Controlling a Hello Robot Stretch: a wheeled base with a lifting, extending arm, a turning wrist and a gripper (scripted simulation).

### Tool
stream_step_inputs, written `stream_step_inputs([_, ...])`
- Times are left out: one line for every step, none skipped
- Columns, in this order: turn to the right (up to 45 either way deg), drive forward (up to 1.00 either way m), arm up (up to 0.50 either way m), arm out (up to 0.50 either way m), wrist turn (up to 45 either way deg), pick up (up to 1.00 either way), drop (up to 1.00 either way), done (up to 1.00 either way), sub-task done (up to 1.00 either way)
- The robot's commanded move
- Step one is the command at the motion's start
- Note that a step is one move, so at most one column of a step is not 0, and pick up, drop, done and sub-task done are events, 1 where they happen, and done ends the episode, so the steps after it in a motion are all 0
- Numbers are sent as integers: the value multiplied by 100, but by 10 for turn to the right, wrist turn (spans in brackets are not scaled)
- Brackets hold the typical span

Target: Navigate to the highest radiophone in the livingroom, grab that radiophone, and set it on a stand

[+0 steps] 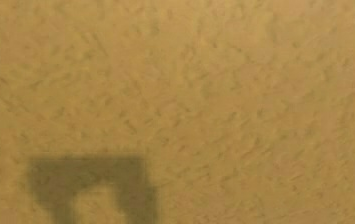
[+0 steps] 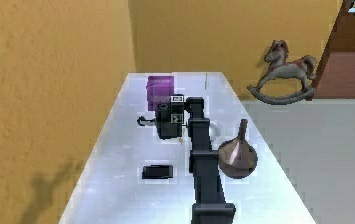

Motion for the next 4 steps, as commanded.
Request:
stream_step_inputs([0, 0, -30, 0, 0, 0, 0, 0, 0])
stream_step_inputs([0, 0, 0, 0, 0, 100, 0, 0, 0])
stream_step_inputs([0, 0, 10, 0, 0, 0, 0, 0, 0])
stream_step_inputs([0, 0, 32, 0, 0, 0, 0, 0, 0])
